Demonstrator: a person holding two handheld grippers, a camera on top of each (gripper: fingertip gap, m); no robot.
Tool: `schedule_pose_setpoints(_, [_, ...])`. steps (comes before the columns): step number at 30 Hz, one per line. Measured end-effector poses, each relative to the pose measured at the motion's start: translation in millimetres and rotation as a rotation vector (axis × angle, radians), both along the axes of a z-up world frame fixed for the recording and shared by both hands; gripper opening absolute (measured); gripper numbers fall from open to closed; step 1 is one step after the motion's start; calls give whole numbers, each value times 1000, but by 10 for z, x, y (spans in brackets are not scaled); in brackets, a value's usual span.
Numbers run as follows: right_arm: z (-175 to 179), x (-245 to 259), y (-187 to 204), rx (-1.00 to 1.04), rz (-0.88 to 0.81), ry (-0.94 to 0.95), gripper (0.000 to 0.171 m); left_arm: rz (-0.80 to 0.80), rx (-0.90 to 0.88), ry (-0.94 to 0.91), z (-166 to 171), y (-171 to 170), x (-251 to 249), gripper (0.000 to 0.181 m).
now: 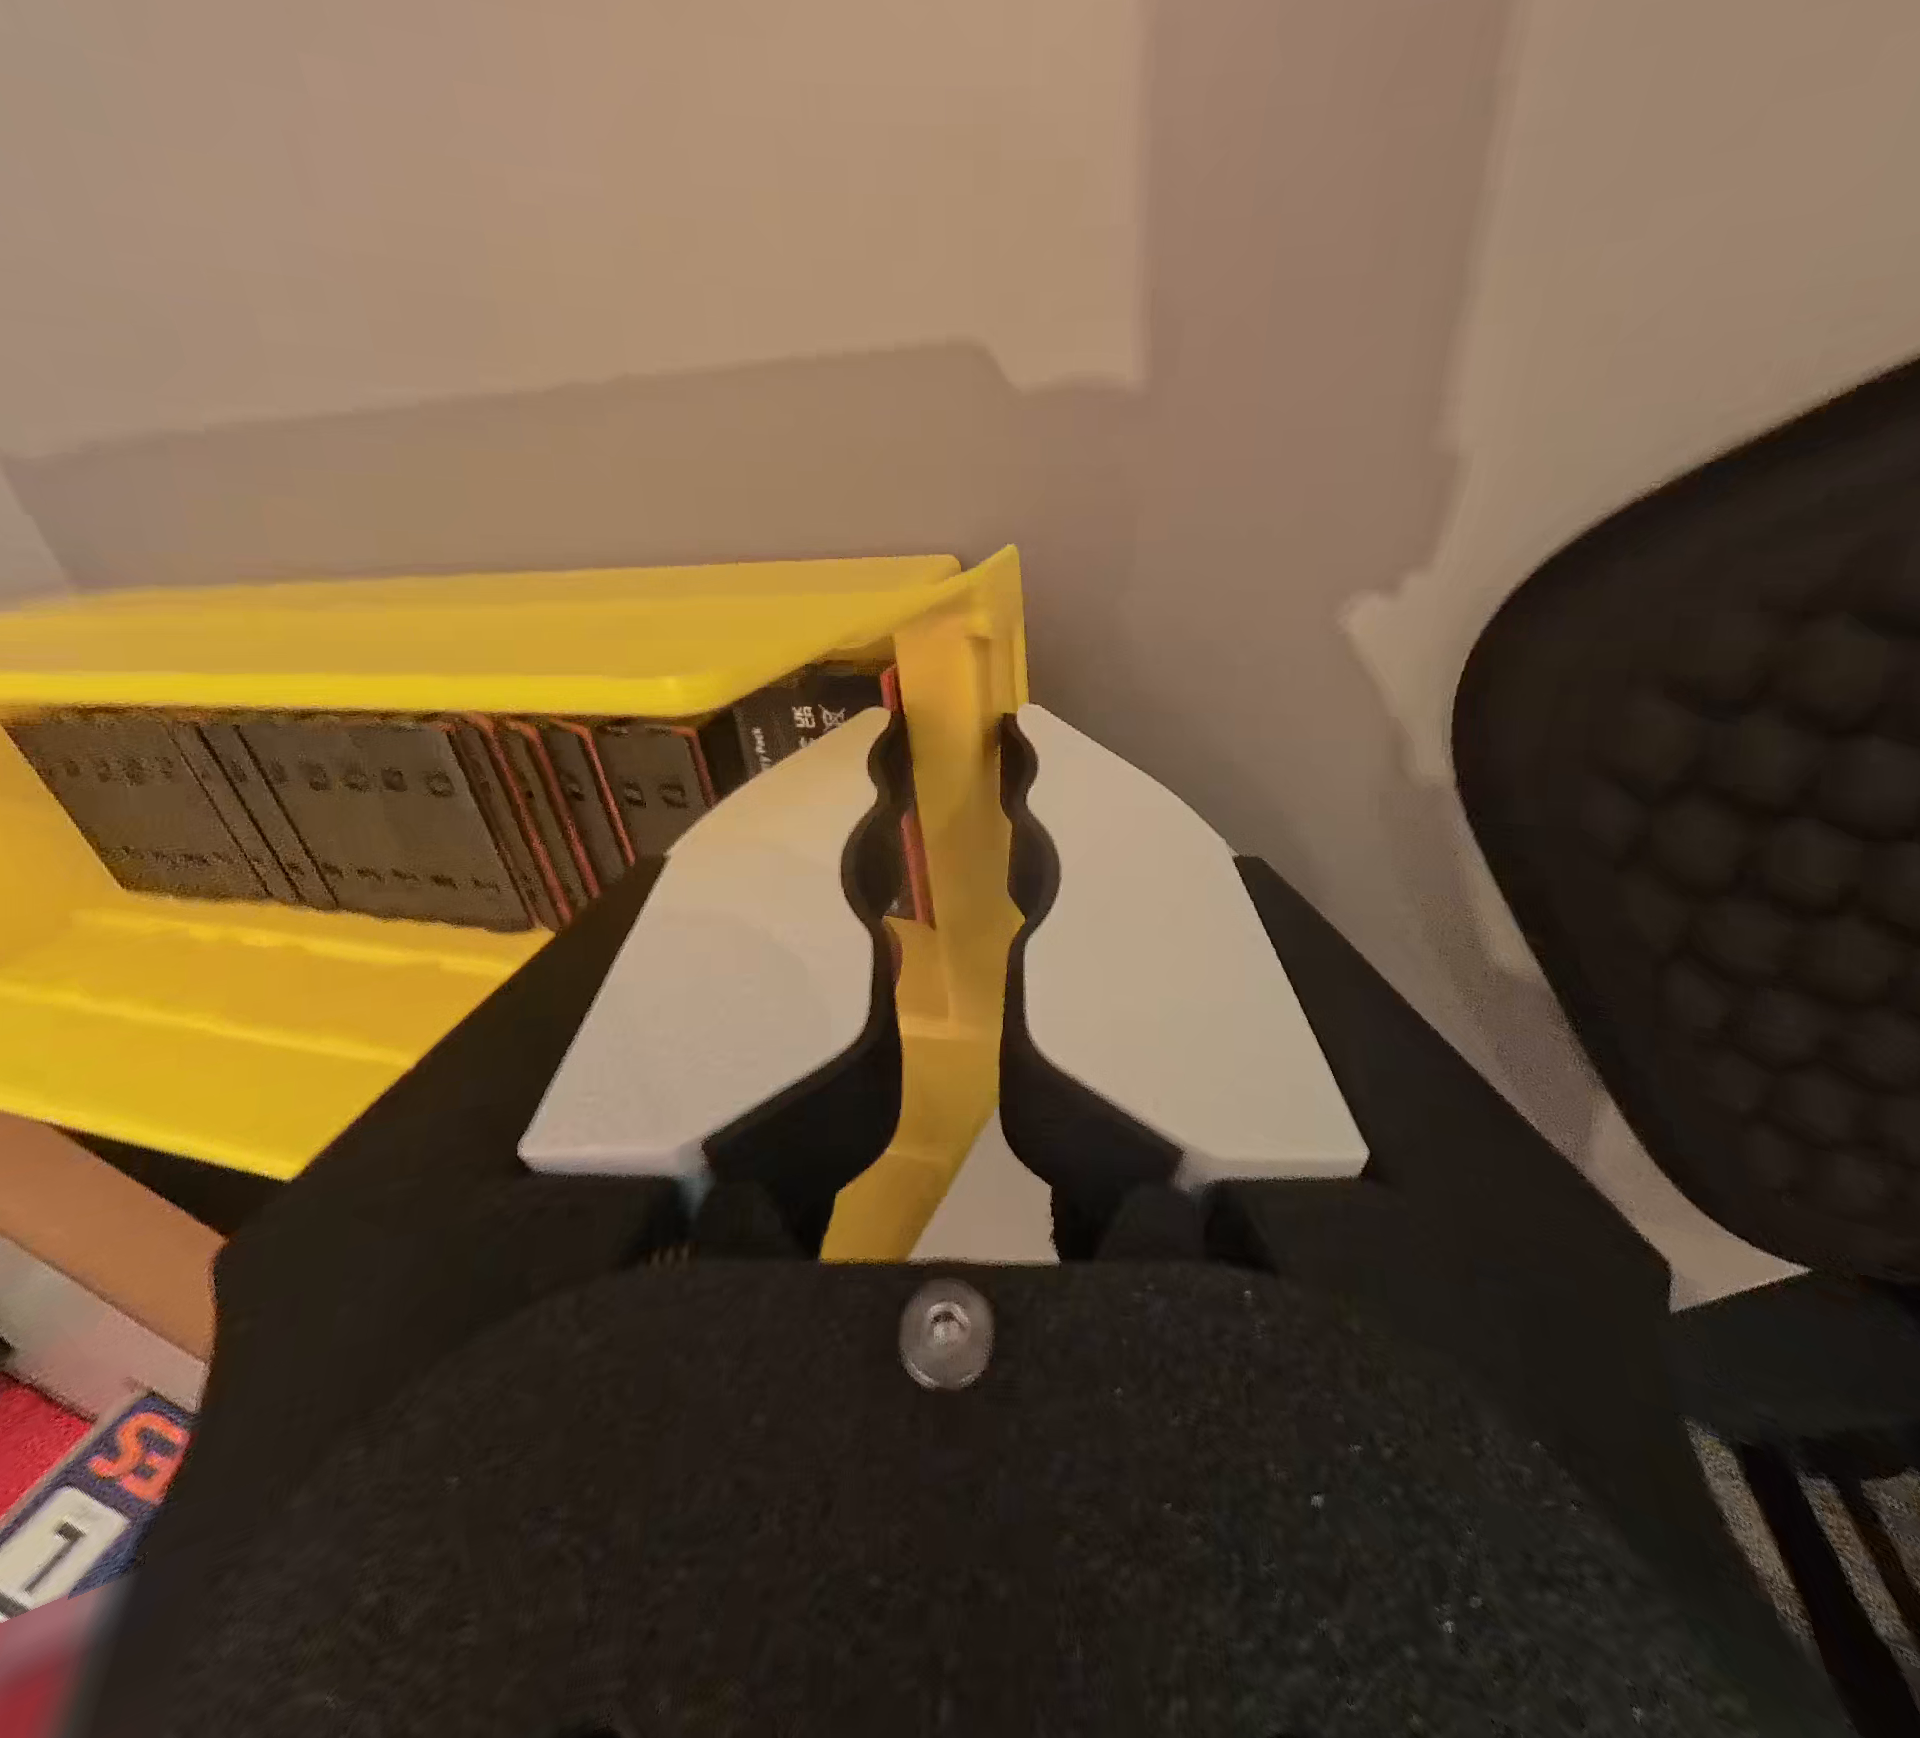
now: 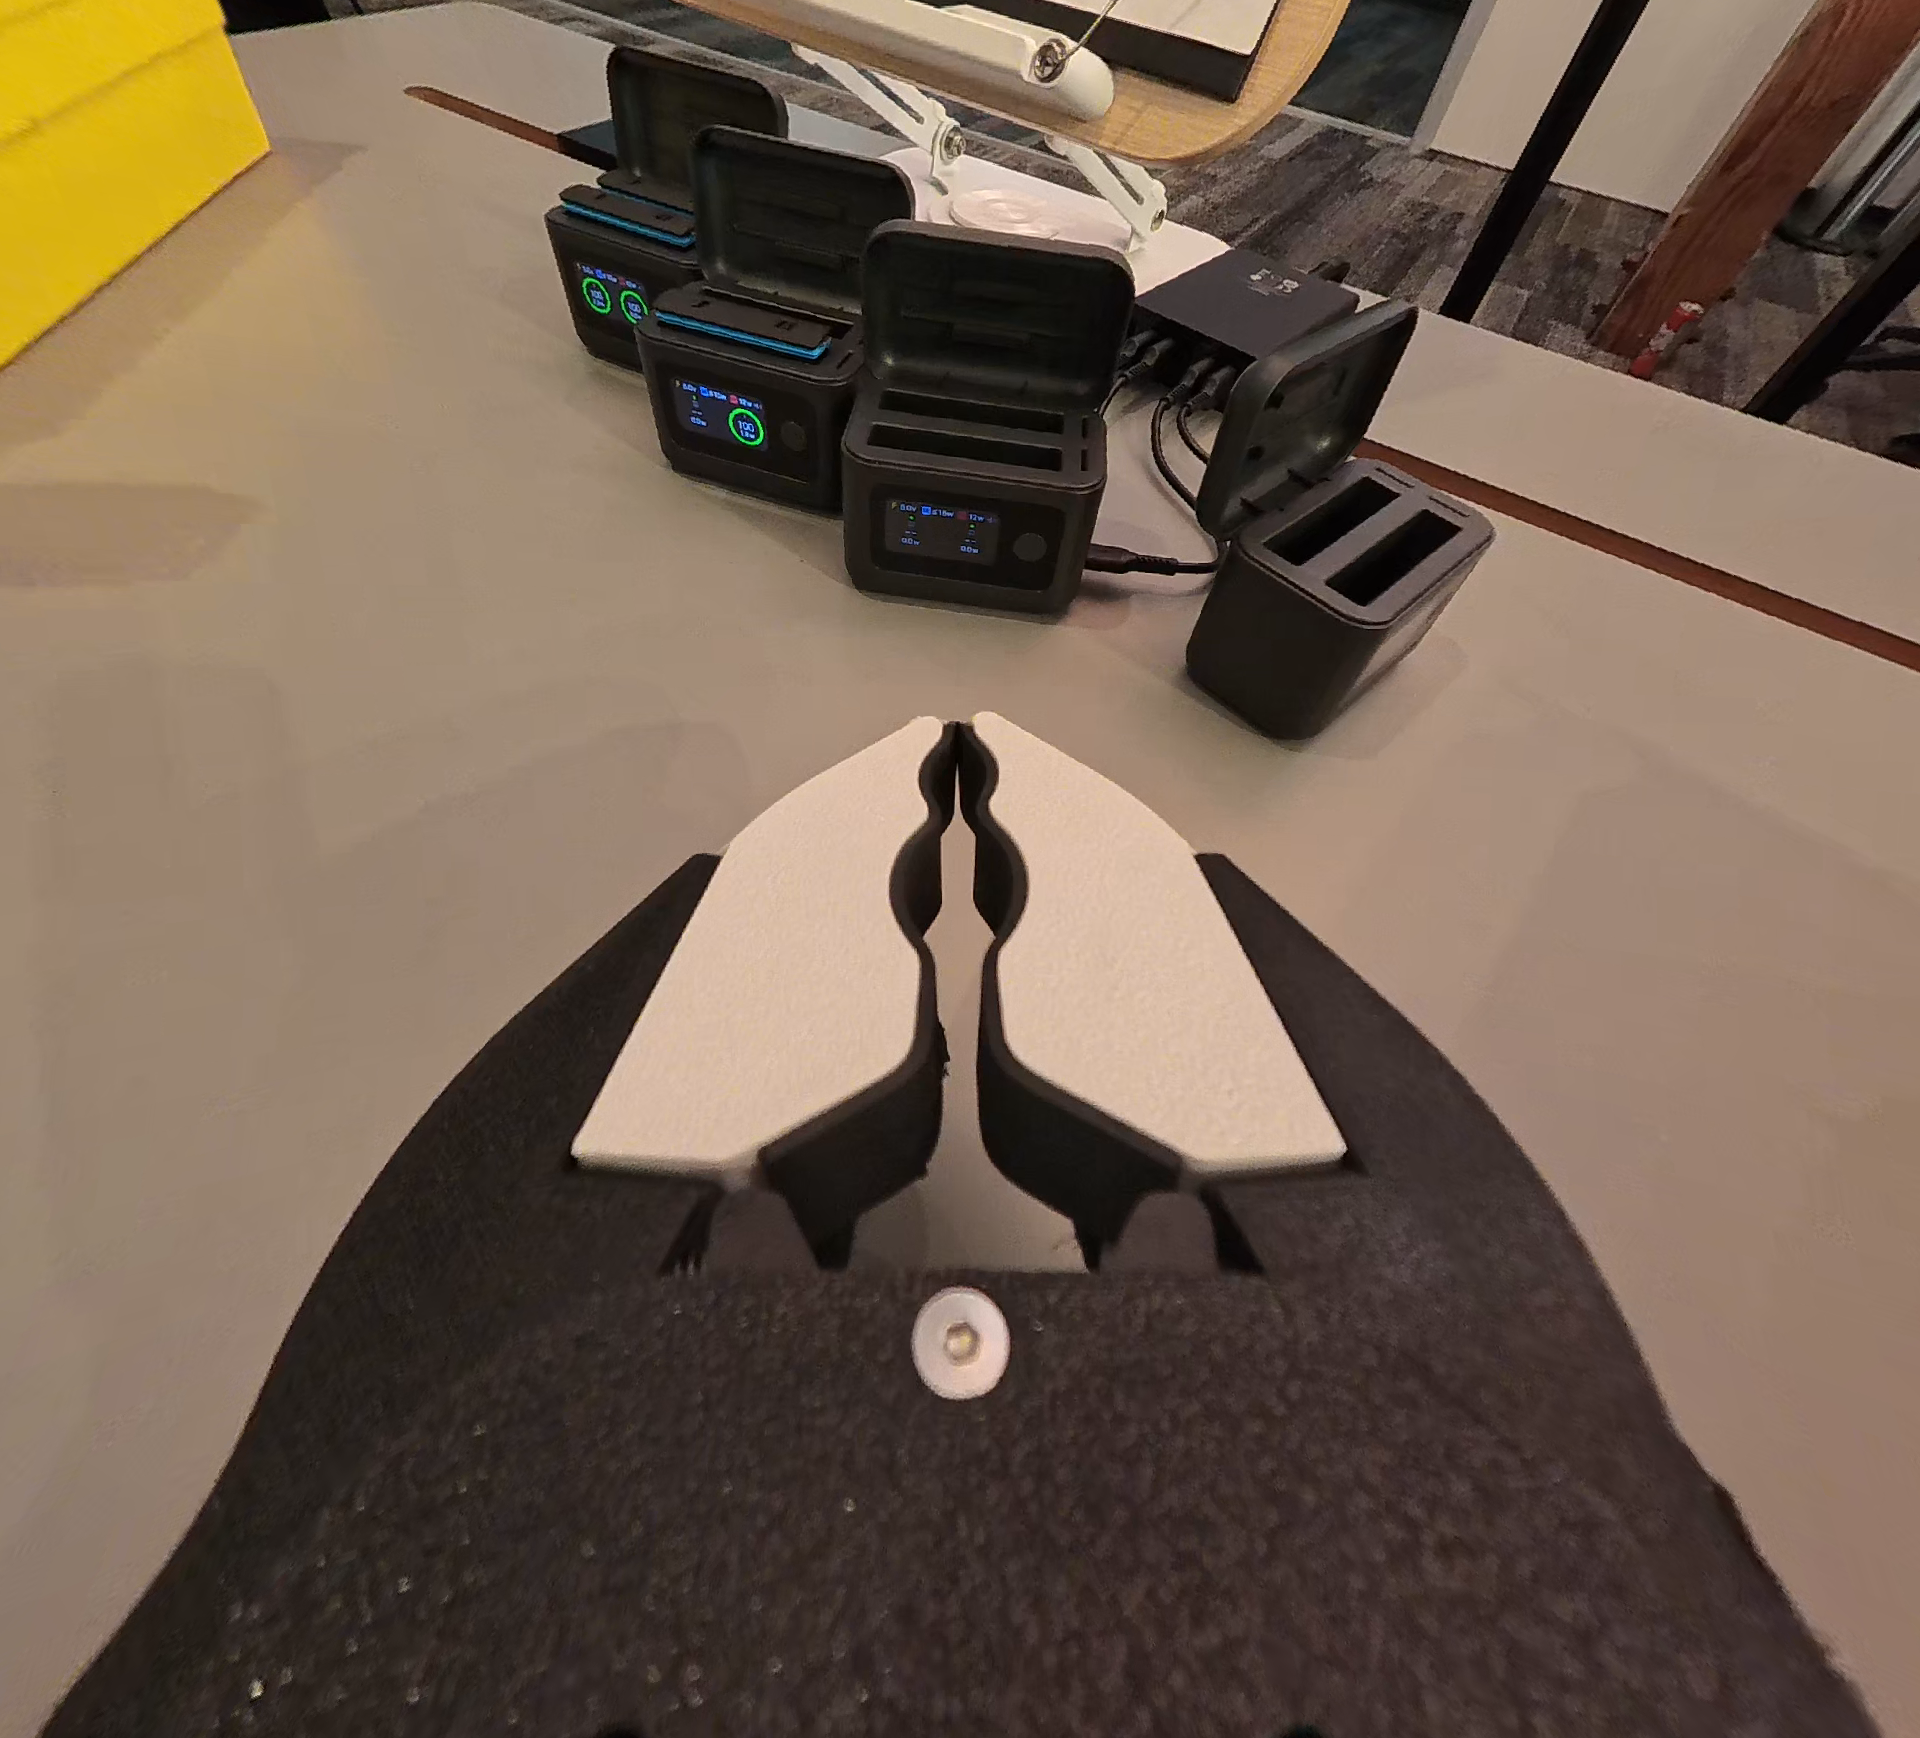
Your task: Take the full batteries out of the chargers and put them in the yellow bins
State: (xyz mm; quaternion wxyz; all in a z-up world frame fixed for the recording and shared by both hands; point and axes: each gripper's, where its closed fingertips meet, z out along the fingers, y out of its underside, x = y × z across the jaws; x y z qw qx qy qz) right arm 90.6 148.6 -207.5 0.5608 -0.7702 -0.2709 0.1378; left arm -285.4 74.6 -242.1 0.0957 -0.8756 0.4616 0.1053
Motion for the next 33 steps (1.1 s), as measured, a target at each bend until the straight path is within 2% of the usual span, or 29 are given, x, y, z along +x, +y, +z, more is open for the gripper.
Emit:
schedule_pose_setpoints(6, [-6, 8, -2, -6, 1, 2, 0, -116, -32, 17, 20, 92, 139, 18])
schedule_pose_setpoints(8, [2, 7, -4, -7, 3, 8, 0, -228, -36, 17, 90, 56, 137, 18])
schedule_pose_setpoints(13, [-25, -26, -12, -12, 16, -3, 0, -562, -16, 34, 422, 15, 55, 37])
schedule_pose_setpoints(15, [-41, -38, -16, -15, 21, -11, 0, -688, 19, 1, 530, 71, 51, 35])
schedule_pose_setpoints(17, [-52, -42, -17, -15, 23, -17, 0, -733, 19, 3, 584, 153, -9, 33])
schedule_pose_setpoints(19, [-63, -38, -15, -15, 23, -22, 0, -771, -14, 57, 576, 209, -108, 34])
schedule_pose_setpoints(27, [-171, -37, 3, -37, 29, -45, 0, -948, -234, 186, 267, 69, -181, 50])
schedule_pose_setpoints(33, [-210, -54, 1, -43, 42, -62, 0, -1066, -264, 249, 117, 114, -204, 60])
